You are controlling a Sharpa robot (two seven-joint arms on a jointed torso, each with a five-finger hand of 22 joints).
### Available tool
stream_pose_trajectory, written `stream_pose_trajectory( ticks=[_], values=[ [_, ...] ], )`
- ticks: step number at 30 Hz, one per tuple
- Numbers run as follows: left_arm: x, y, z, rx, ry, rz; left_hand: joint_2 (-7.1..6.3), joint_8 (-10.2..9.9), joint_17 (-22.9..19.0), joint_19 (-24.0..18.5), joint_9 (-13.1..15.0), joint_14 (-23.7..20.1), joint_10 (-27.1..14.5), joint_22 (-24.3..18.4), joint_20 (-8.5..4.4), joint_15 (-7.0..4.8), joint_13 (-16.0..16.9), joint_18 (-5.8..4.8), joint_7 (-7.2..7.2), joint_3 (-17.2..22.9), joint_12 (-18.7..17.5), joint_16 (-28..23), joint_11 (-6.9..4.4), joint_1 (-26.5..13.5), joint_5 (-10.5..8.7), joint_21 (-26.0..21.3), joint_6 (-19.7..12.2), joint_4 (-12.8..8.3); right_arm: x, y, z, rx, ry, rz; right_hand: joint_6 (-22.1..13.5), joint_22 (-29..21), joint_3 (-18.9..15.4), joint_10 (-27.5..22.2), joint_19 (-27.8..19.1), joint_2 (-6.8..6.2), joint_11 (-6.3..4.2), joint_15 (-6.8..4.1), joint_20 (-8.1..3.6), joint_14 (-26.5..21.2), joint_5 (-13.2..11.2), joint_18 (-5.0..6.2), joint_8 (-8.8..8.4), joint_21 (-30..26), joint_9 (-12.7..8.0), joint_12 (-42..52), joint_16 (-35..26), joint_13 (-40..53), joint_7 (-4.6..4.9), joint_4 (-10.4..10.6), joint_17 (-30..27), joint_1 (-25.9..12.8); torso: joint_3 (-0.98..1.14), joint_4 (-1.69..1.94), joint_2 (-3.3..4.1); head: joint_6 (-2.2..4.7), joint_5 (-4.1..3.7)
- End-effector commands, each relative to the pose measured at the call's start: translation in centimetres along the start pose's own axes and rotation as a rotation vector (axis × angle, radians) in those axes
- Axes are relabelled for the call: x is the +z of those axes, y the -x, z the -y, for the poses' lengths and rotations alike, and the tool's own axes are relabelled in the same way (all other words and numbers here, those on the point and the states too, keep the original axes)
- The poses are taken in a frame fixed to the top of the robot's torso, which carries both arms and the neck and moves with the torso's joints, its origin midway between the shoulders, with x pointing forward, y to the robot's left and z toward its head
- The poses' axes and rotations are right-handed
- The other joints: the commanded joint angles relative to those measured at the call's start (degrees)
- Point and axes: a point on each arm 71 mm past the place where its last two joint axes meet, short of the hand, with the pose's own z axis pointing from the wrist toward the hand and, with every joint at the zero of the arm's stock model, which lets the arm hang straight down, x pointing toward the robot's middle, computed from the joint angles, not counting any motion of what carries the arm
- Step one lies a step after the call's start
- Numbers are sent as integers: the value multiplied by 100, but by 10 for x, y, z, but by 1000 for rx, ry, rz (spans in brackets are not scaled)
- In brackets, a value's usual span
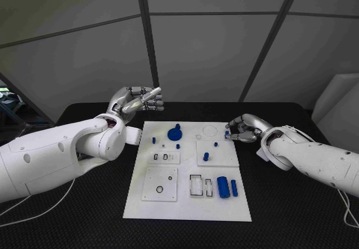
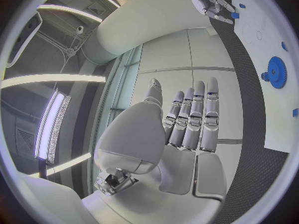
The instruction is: Assemble the parts on the task board
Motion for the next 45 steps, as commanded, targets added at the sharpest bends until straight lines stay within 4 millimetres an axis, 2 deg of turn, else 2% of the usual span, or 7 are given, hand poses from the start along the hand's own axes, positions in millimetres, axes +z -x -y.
stream_pose_trajectory(
  ticks=[1, 6, 13, 22, 33, 39, 45],
  values=[
    [0, -2, 1, -2, -8, -14, 25, -5, 6, 36, -2, 37, -6, -6, 17, -2, -5, 22, -5, -4, 3, -25, 10, 37, -3, -32, 12, -39, 1, -1, 1, -12, -10, -19, 68, 9, -17, 10, 35, 51, 36, 1, 24, 402, 21, 63, 41, 4, 11, 19, -13, 210, 0, 30, 600, -6, -2, 5, -2, -18, -6],
    [-1, -1, 1, -2, -7, -12, 26, -7, 7, 36, -3, 37, -10, -6, 17, -2, -6, 21, -4, -4, 1, -26, 10, 38, -3, -32, 10, -40, 2, -2, 1, -21, -16, -33, 135, 10, -19, 14, 36, 64, 31, -2, 24, 402, 18, 63, 73, 3, 18, 25, -15, 217, -7, 31, 598, -8, -6, -8, -3, -27, -2],
    [-1, -2, 2, -1, -7, -11, 29, -8, 8, 36, -4, 37, -14, -6, 16, -2, -7, 21, -4, -3, -1, -26, 11, 40, -3, -32, 7, -41, 3, -3, 3, -28, -22, -53, 255, 7, -25, 15, 36, 80, 15, -12, 18, 402, 6, 65, 127, -1, 28, 26, -17, 219, -27, 38, 598, -23, 2, 0, -1, -38, -28],
    [-1, -2, 2, 0, -8, -9, 33, -11, 9, 37, -5, 37, -20, -7, 16, -1, -9, 21, -4, -3, -5, -28, 12, 43, -3, -32, 4, -44, 4, -5, 2, -28, -22, -65, 345, 20, -27, 23, 44, 97, 0, -24, 9, 404, -11, 63, 163, 3, 32, 37, -13, 231, -44, 49, 608, -38, 9, -2, -3, -50, -6],
    [-1, -2, 2, 0, -8, -9, 34, -11, 9, 37, -5, 37, -21, -7, 16, -1, -10, 21, -4, -3, -6, -28, 12, 43, -3, -32, 4, -44, 6, -6, 2, -29, -27, -63, 392, 38, -33, 40, 57, 115, -8, -32, 3, 408, -21, 60, 179, 12, 31, 55, -7, 250, -54, 73, 624, -68, 3, -4, -4, -52, -7],
    [-1, -2, 2, 0, -8, -8, 34, -11, 9, 37, -5, 37, -21, -7, 16, -1, -10, 21, -4, -3, -6, -28, 12, 43, -3, -32, 4, -44, 6, -5, 2, -30, -30, -58, 559, 73, -20, 68, 82, 164, -46, -59, -17, 414, -19, 54, 248, 29, 44, 84, 3, 281, -101, 99, 646, -88, 3, -3, -4, -65, -13],
    [-1, -2, 1, 0, -7, -9, 34, -11, 9, 37, -5, 37, -21, -7, 16, -1, -10, 21, -4, -3, -6, -28, 12, 43, -3, -32, 4, -44, 7, -5, 1, -21, -32, -40, 788, 128, 17, 91, 121, 252, -119, -116, -62, 421, -5, 46, 369, 56, 74, 105, 14, 307, -189, 118, 673, -83, 5, -3, -6, -69, -11]
  ],
)
